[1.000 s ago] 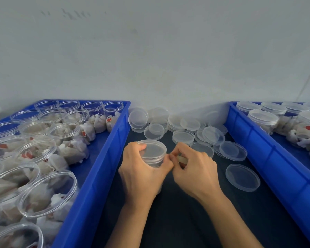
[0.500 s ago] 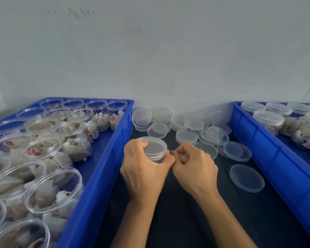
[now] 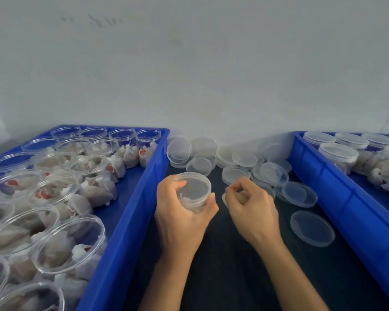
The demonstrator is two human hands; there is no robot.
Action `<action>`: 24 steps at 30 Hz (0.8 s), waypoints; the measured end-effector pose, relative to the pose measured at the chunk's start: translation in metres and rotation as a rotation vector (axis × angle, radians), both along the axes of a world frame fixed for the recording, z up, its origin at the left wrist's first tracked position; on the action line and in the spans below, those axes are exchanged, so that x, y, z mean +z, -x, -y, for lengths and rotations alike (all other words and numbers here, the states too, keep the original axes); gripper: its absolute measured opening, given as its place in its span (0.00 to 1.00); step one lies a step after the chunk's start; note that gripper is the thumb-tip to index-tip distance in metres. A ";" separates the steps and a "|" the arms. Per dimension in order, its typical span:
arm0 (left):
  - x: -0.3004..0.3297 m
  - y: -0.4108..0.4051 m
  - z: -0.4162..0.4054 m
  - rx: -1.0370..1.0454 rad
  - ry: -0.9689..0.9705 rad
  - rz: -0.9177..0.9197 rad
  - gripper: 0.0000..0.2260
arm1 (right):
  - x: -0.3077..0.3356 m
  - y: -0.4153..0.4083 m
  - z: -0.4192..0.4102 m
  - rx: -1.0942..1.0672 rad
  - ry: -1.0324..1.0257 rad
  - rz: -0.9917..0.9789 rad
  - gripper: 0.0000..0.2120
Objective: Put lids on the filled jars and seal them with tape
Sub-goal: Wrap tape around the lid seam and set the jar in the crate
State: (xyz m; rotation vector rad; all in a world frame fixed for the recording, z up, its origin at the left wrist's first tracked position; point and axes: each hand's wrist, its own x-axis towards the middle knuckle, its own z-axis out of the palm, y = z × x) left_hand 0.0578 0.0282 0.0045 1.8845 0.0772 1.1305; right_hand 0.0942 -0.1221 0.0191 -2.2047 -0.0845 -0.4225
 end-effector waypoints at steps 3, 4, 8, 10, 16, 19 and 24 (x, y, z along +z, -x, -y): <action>-0.004 -0.008 -0.003 -0.053 -0.009 -0.035 0.28 | -0.002 0.002 0.003 0.105 -0.074 0.003 0.06; -0.004 -0.010 -0.004 -0.050 0.004 -0.051 0.29 | -0.002 0.003 0.003 0.121 -0.087 0.016 0.08; -0.003 -0.013 -0.001 0.060 -0.010 -0.094 0.32 | 0.004 0.006 0.005 0.175 -0.178 0.017 0.12; -0.001 -0.014 0.002 0.146 -0.070 -0.104 0.31 | 0.006 0.008 0.007 0.213 -0.234 -0.003 0.15; 0.003 -0.015 0.005 0.128 -0.099 -0.056 0.26 | 0.011 0.020 0.015 0.335 -0.281 -0.031 0.17; 0.008 -0.009 0.003 0.111 -0.178 -0.101 0.26 | 0.012 0.029 0.020 0.389 -0.290 -0.049 0.17; 0.015 0.013 0.015 0.190 -0.388 0.225 0.11 | 0.009 0.035 0.027 0.421 -0.282 -0.018 0.14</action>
